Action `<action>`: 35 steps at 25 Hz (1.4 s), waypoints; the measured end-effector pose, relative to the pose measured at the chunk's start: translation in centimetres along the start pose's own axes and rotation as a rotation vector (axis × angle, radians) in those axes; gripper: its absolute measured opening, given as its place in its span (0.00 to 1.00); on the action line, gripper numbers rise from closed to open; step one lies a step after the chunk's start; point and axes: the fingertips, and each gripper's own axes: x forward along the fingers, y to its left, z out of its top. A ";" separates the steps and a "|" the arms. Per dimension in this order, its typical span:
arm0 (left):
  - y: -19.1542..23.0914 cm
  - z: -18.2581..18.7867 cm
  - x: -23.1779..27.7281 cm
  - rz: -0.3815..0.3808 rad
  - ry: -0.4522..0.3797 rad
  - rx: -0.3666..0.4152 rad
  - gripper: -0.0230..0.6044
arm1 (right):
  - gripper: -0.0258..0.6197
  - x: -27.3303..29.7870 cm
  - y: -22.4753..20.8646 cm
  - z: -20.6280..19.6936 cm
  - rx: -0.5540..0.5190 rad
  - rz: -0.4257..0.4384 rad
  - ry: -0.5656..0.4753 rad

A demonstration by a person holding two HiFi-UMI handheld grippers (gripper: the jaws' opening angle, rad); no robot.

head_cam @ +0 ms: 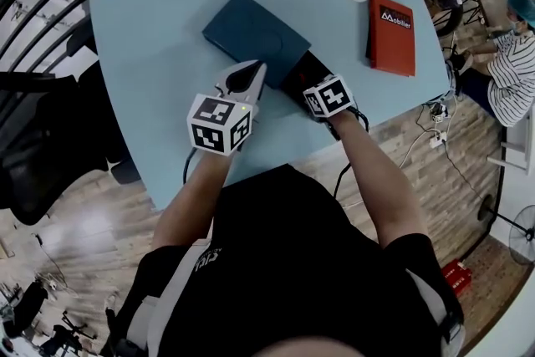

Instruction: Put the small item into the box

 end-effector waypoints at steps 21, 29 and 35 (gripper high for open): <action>-2.7 1.5 -0.9 -0.056 -0.007 0.083 0.05 | 0.08 -7.8 -2.4 -0.3 0.129 -0.065 -0.321; -6.5 2.9 -1.6 0.022 -0.031 0.104 0.05 | 0.04 -14.4 -4.0 -1.0 0.129 -0.024 -0.501; -10.8 3.4 -1.3 0.072 -0.041 0.143 0.05 | 0.04 -19.6 -5.0 -3.4 0.074 -0.013 -0.623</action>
